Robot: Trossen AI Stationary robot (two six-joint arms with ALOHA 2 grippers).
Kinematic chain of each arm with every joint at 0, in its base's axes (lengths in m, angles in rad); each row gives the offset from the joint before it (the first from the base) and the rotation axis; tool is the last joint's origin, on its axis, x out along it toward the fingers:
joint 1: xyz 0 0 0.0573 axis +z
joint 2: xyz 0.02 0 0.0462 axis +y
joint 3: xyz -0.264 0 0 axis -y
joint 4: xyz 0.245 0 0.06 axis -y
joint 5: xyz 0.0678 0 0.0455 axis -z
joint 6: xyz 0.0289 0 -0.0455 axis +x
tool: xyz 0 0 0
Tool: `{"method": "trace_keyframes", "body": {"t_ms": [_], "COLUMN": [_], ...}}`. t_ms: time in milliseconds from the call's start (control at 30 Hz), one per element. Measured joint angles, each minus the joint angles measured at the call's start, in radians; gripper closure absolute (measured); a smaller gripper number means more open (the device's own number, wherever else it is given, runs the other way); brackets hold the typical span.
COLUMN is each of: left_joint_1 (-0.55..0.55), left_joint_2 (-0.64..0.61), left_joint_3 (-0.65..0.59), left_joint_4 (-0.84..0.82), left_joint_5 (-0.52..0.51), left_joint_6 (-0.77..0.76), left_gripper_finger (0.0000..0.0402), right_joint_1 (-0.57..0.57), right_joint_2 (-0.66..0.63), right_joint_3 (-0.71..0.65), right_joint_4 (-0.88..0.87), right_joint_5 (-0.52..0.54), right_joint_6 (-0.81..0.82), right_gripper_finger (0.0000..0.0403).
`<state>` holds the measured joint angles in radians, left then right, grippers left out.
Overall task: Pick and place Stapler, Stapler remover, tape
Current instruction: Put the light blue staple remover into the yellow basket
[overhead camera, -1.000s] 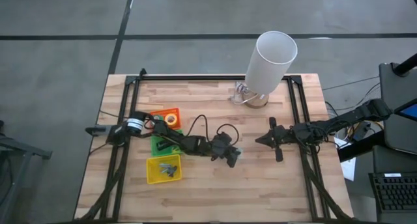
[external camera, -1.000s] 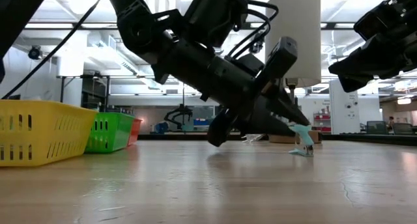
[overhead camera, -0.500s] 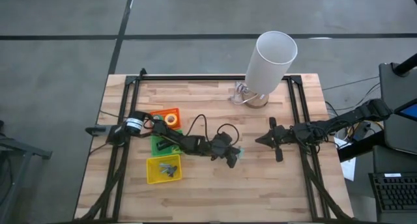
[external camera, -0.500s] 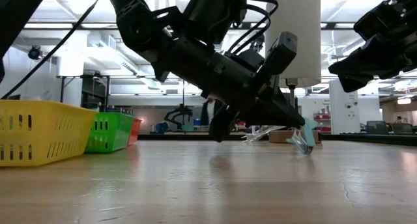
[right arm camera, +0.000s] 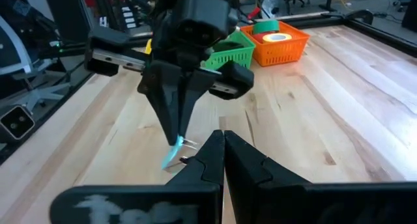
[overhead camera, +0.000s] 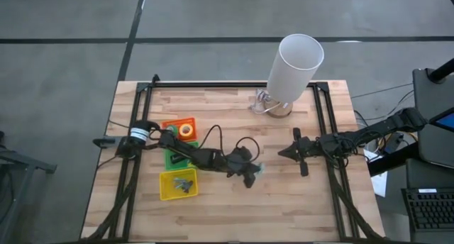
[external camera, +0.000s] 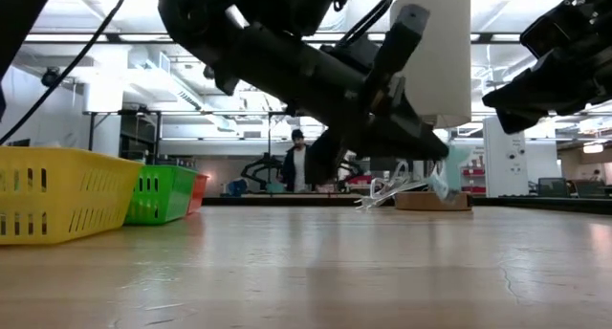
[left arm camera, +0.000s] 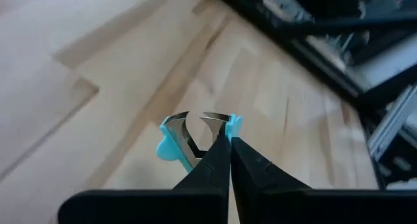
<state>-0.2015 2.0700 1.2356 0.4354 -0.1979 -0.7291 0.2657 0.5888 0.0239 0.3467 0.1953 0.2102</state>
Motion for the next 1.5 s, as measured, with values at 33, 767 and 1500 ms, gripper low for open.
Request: {"method": "trace_keyframes", "body": {"t_ms": [33, 767, 1500], "left_joint_1": [-0.005, -0.126, -0.48], "left_joint_2": [-0.01, -0.243, -0.555], "left_joint_3": [-0.001, -0.001, -0.028], "left_joint_4": [-0.024, -0.584, -1.421], "left_joint_5": [0.002, -0.012, -0.239], "left_joint_6": [0.002, 0.08, -0.395], "left_gripper_finger": [0.0398, 0.0397, 0.039], "right_joint_1": [0.0, 0.0, 0.0], "right_joint_2": [0.0, -0.003, -0.004], "right_joint_3": [0.0, 0.0, 0.0], "right_joint_4": [0.003, -0.003, 0.009], "right_joint_5": [-0.007, -0.013, -0.011], "right_joint_6": [-0.006, -0.083, -0.079], "right_gripper_finger": [0.0394, 0.0394, 0.0394]}}
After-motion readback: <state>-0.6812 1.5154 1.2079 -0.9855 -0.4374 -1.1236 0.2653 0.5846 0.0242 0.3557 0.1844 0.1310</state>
